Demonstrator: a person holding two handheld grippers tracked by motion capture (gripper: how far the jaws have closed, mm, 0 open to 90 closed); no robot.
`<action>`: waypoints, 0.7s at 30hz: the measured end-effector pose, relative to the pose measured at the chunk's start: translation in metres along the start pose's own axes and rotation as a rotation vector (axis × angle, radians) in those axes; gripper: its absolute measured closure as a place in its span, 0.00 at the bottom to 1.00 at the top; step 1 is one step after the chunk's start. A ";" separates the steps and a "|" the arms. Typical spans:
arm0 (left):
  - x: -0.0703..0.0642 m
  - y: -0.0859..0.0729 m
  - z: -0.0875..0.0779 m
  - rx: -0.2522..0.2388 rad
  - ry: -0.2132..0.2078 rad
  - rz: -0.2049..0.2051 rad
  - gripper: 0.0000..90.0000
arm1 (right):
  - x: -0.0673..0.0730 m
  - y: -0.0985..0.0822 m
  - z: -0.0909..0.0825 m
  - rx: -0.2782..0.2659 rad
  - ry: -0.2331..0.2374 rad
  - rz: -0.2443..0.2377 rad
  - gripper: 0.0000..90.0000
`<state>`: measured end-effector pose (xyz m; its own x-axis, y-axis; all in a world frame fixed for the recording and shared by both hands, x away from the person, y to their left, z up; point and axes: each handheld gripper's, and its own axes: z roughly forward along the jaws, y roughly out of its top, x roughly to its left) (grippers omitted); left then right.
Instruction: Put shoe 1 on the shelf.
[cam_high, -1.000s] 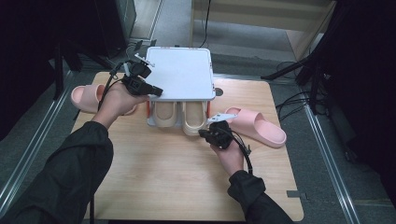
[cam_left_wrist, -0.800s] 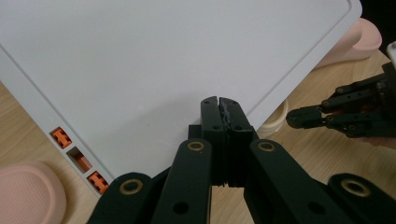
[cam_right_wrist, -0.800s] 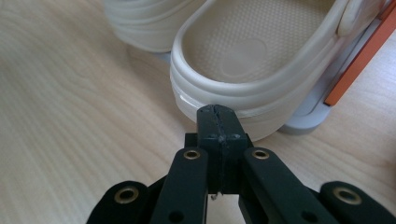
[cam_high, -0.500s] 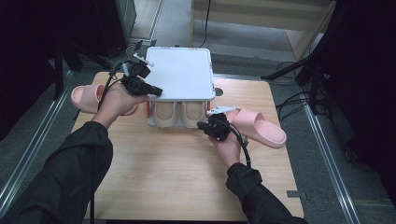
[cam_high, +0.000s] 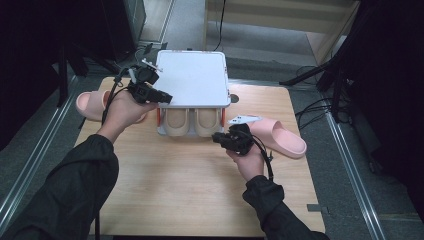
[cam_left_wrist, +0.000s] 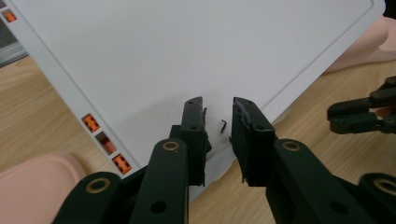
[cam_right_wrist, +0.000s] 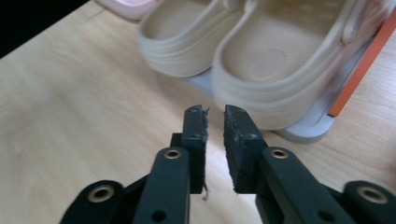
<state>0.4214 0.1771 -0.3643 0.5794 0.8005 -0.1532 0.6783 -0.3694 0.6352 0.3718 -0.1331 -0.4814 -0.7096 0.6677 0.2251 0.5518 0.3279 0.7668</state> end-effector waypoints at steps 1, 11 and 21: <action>0.000 -0.001 -0.002 0.004 -0.002 0.004 0.77 | 0.002 -0.001 -0.005 0.005 0.013 -0.007 0.83; 0.009 -0.025 -0.039 -0.039 -0.025 -0.048 0.55 | 0.014 -0.025 -0.044 0.050 0.039 -0.059 0.66; 0.030 -0.060 -0.056 -0.057 0.023 -0.087 0.51 | 0.007 -0.037 -0.048 0.064 0.022 -0.051 0.63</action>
<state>0.3723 0.2495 -0.3649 0.5090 0.8390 -0.1926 0.6984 -0.2717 0.6622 0.3261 -0.1725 -0.4793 -0.7466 0.6344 0.2005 0.5410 0.4034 0.7380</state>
